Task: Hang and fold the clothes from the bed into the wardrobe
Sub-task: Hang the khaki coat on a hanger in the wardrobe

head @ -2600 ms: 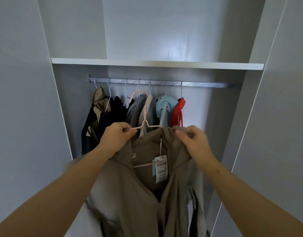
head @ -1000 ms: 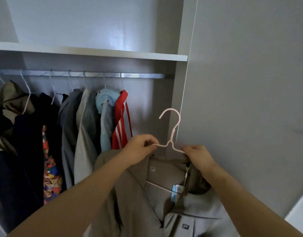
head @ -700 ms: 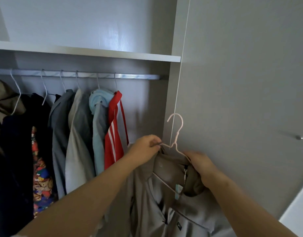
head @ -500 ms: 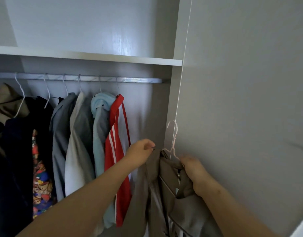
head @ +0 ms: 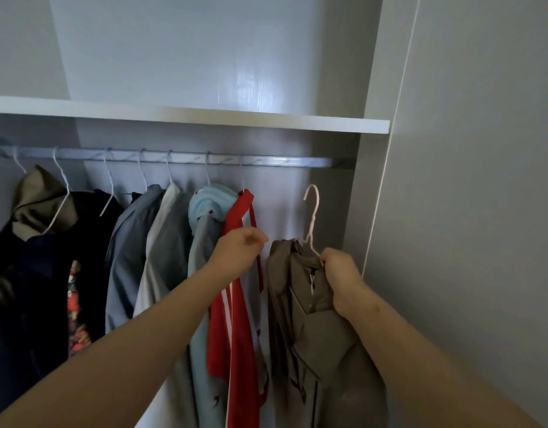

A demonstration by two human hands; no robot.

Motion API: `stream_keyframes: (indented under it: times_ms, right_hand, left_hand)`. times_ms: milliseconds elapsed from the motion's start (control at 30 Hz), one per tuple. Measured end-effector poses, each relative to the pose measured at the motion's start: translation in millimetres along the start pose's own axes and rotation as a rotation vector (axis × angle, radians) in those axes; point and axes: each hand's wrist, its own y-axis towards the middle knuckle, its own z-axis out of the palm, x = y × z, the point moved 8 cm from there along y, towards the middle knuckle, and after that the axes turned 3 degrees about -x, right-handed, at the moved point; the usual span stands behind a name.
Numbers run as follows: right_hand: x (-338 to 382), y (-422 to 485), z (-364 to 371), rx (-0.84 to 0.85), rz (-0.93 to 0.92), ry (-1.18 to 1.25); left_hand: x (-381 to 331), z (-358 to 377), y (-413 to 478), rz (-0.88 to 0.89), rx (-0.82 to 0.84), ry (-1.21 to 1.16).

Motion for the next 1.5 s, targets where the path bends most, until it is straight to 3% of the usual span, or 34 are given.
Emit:
stream_keyframes:
  times_ms: [167, 467, 633, 700, 833, 1300, 1500]
  right_hand:
    - [53.3, 61.1, 37.7, 0.002, -0.156, -0.032]
    - [116.0, 176.6, 103.1, -0.116, -0.238, -0.113]
    - [116.6, 212.0, 126.7, -0.197, -0.280, -0.602]
    - [96.5, 218.6, 131.4, -0.167, -0.249, -0.680]
    - [64.1, 222.8, 121.8, -0.173, -0.151, -0.292]
    - [24.0, 147.0, 92.1, 0.034, -0.158, -0.189]
    - [-15.9, 78.7, 75.8, 0.133, -0.039, -0.035]
  left_hand:
    - [-3.3, -12.5, 77.5, 0.085, -0.016, -0.031]
    - [14.4, -16.3, 188.0, 0.180, -0.016, -0.065]
    - [49.7, -2.9, 205.2, 0.119, -0.053, -0.096]
    - [61.7, 5.9, 205.3, 0.081, -0.046, -0.094]
    - [68.9, 23.7, 194.7, 0.044, -0.003, -0.106]
    - [66.0, 29.3, 105.6, -0.185, -0.044, -0.252]
    - [64.6, 28.3, 27.2, -0.320, -0.048, -0.343]
